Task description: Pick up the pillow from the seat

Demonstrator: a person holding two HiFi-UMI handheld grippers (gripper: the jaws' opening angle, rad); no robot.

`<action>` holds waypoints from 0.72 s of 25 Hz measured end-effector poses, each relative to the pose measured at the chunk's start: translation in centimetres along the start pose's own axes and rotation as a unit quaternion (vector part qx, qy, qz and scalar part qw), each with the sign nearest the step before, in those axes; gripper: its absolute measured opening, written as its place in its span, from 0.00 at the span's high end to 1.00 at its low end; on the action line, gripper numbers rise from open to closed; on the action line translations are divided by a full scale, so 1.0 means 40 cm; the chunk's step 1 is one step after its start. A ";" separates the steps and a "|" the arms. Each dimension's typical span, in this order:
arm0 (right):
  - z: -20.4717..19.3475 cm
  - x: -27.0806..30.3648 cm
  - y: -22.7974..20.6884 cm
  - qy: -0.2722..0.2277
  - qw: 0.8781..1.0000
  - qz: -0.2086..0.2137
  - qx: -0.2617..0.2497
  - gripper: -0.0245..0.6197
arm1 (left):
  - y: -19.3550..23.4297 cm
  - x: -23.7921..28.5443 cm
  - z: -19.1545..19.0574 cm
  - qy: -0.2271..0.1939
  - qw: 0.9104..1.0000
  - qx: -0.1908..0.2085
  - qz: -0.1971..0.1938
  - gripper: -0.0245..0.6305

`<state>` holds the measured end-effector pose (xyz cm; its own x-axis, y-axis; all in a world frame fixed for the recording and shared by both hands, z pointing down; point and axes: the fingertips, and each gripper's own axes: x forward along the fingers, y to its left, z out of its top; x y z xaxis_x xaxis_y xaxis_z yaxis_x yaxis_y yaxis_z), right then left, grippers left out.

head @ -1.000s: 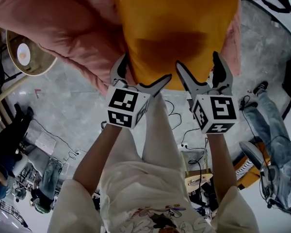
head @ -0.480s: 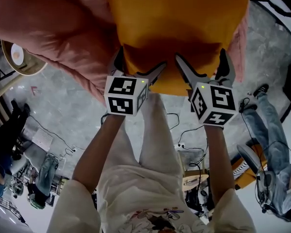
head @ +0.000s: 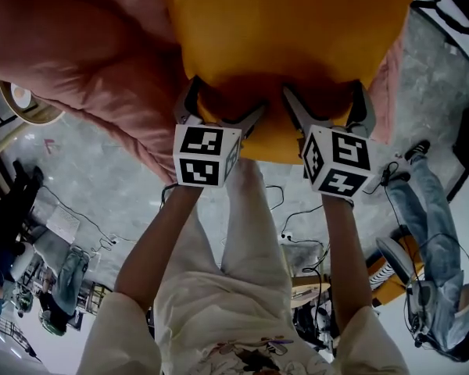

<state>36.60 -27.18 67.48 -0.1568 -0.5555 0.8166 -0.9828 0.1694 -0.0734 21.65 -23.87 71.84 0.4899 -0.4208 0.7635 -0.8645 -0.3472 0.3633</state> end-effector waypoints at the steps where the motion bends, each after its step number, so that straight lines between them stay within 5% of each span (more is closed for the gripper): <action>1: -0.002 0.008 -0.001 0.003 1.000 0.000 0.000 0.06 | 0.001 0.006 -0.001 0.001 1.000 -0.002 0.001 0.05; 11: -0.007 0.074 0.011 0.027 0.999 0.027 -0.008 0.07 | 0.018 0.046 -0.001 -0.008 1.000 -0.011 0.014 0.06; 18: -0.008 0.072 0.061 0.034 0.999 0.025 -0.018 0.45 | 0.010 0.065 -0.002 0.001 1.000 -0.013 -0.013 0.18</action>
<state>33.77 -28.12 69.83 -0.1977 -0.4886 0.8498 -0.9696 0.2251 -0.0961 22.56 -25.03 74.04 0.5119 -0.4099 0.7550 -0.8543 -0.3354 0.3971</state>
